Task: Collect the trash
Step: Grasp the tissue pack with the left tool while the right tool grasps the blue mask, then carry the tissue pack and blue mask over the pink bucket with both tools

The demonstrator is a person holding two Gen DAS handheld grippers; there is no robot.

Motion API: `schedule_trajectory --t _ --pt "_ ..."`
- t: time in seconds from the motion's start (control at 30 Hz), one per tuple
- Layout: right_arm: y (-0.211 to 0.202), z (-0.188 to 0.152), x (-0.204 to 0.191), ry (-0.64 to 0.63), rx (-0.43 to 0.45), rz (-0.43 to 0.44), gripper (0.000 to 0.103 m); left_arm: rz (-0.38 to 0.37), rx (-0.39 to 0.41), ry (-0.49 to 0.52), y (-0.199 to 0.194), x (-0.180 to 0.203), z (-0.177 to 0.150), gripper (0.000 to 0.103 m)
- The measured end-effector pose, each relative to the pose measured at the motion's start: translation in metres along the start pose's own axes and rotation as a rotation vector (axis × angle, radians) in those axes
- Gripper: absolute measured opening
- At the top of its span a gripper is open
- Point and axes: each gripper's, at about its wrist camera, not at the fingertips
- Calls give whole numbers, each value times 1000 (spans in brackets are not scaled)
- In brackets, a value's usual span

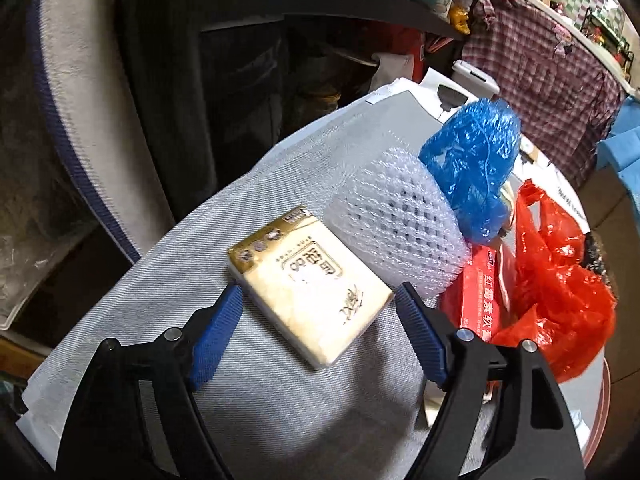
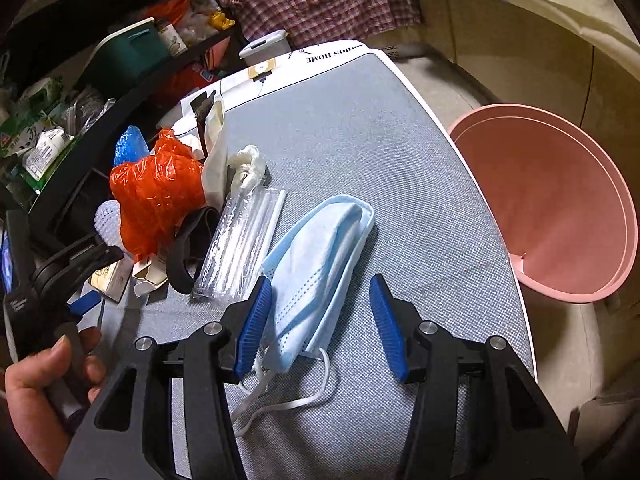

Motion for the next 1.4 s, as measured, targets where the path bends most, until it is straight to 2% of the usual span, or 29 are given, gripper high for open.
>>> schedule_trajectory --t 0.17,0.27,0.53,0.67,0.83,1.03,1.4 --pt "-1 0 0 -10 1 -9 49 48 -14 -4 10 3 1 77" --pt "-1 -1 1 -9 0 -18 43 63 -3 -5 9 2 -1 77" --pt "-5 -1 0 -29 8 -26 18 83 21 16 -2 -5 -7 66" --pt "-12 -1 -2 -43 28 -32 12 88 44 36 -12 -4 -9 64" --pt "-28 0 -3 -64 75 -37 10 51 69 76 -32 2 -17 64" --pt "-54 1 -2 -86 139 -47 10 -28 94 129 -62 12 -27 64" --pt "-106 16 10 -101 222 -60 10 -171 103 292 -117 47 -49 64"
Point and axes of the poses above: each gripper's, at about its wrist camera, not at the fingertips, and y roughly the way its jaws point, x to its right, z to its top, and after that the axes turned 7 degrees about -z, right-handed
